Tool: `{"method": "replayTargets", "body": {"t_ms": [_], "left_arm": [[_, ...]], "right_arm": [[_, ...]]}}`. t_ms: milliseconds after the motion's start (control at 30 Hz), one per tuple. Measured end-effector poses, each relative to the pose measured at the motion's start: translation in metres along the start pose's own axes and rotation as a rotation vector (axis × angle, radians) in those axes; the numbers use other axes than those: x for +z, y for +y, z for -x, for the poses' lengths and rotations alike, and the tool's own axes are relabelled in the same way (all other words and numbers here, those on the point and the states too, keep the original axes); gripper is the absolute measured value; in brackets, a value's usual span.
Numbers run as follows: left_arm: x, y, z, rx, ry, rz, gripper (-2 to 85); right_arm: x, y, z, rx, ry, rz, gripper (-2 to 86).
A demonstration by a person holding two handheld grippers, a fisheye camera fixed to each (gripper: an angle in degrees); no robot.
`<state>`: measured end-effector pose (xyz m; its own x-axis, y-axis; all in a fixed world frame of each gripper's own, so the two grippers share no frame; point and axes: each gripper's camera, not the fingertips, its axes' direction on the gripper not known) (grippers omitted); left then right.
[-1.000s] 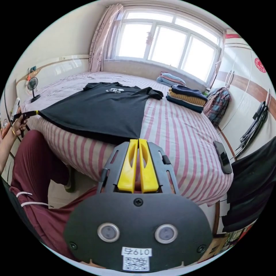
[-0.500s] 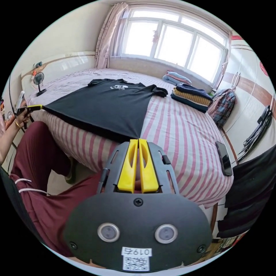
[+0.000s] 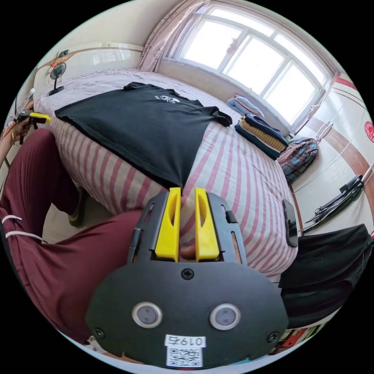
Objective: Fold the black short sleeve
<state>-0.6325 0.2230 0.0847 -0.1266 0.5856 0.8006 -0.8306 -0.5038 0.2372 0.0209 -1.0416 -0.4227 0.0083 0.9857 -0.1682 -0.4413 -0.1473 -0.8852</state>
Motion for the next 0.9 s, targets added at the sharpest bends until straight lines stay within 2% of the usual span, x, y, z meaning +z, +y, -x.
{"method": "replayTargets", "body": {"t_ms": [133, 233, 400, 533, 667, 900], "left_arm": [[-0.030, 0.003, 0.024, -0.125, 0.142, -0.151, 2.3], [-0.035, -0.019, 0.043, -0.203, 0.212, -0.193, 4.4], [0.013, -0.074, 0.045, -0.284, 0.237, -0.045, 6.8], [0.039, -0.085, 0.041, -0.352, 0.274, 0.027, 5.0], [0.051, -0.082, 0.037, -0.370, 0.236, 0.061, 2.5], [0.062, -0.077, 0.049, -0.389, 0.287, 0.051, 1.2]], "right_arm": [[-0.008, 0.017, -0.013, 0.027, -0.011, 0.025, 5.6], [-0.028, 0.028, -0.043, 0.149, -0.084, -0.066, 3.5], [-0.037, 0.014, -0.094, 0.325, -0.209, -0.190, 1.6], [-0.003, -0.009, -0.121, 0.427, -0.326, -0.116, 7.0], [0.026, -0.004, -0.143, 0.558, -0.412, -0.041, 7.6], [0.046, -0.012, -0.151, 0.490, -0.486, 0.070, 3.7]]}}
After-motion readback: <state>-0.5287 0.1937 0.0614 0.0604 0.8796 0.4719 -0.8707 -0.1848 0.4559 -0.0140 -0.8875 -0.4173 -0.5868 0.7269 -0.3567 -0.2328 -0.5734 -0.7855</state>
